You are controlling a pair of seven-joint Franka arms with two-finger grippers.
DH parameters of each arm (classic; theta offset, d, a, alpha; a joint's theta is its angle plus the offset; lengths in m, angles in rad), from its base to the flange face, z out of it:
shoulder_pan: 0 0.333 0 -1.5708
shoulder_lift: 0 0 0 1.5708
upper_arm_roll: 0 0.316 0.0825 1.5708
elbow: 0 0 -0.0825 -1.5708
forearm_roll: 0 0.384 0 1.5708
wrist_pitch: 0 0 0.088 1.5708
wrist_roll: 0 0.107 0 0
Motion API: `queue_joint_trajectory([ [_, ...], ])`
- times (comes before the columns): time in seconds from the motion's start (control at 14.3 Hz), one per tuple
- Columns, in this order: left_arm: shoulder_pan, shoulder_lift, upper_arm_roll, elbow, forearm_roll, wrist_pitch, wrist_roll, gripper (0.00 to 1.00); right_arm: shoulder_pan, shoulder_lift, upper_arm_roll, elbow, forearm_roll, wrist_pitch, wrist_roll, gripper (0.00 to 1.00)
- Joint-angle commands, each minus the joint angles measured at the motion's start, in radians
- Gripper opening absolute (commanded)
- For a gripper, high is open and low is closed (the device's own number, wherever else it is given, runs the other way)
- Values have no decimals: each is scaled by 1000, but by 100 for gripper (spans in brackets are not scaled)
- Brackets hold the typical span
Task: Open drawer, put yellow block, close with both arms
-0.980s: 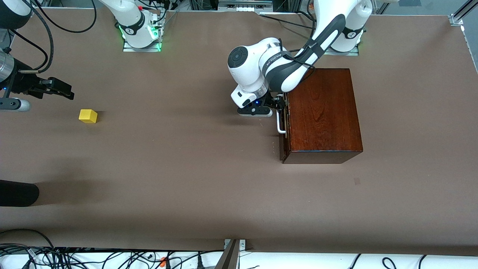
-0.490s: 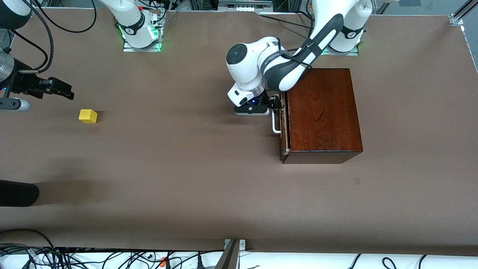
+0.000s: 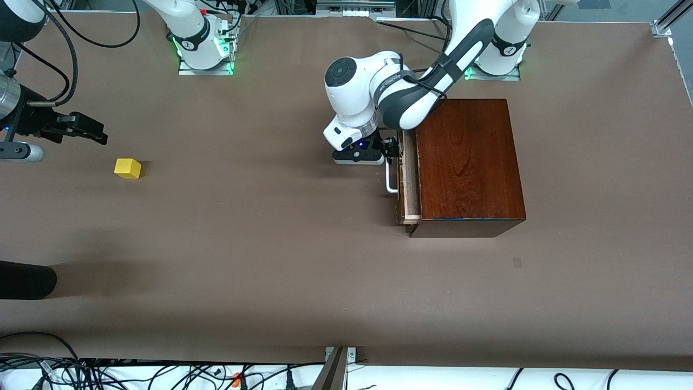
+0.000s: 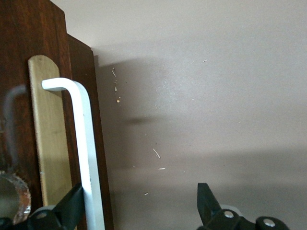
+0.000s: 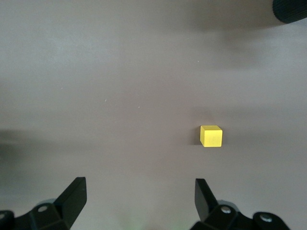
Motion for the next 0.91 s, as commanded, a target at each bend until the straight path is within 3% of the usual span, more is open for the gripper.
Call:
queue_joint_trajectory([
  [0.0,-43,67,-5,71,-15,65,-23,100,0,-3,-2,3,8,-5,5,100],
  [0.84,-86,98,-5,125,-33,66,-23,100,-2,-3,-2,1,8,-7,5,100],
])
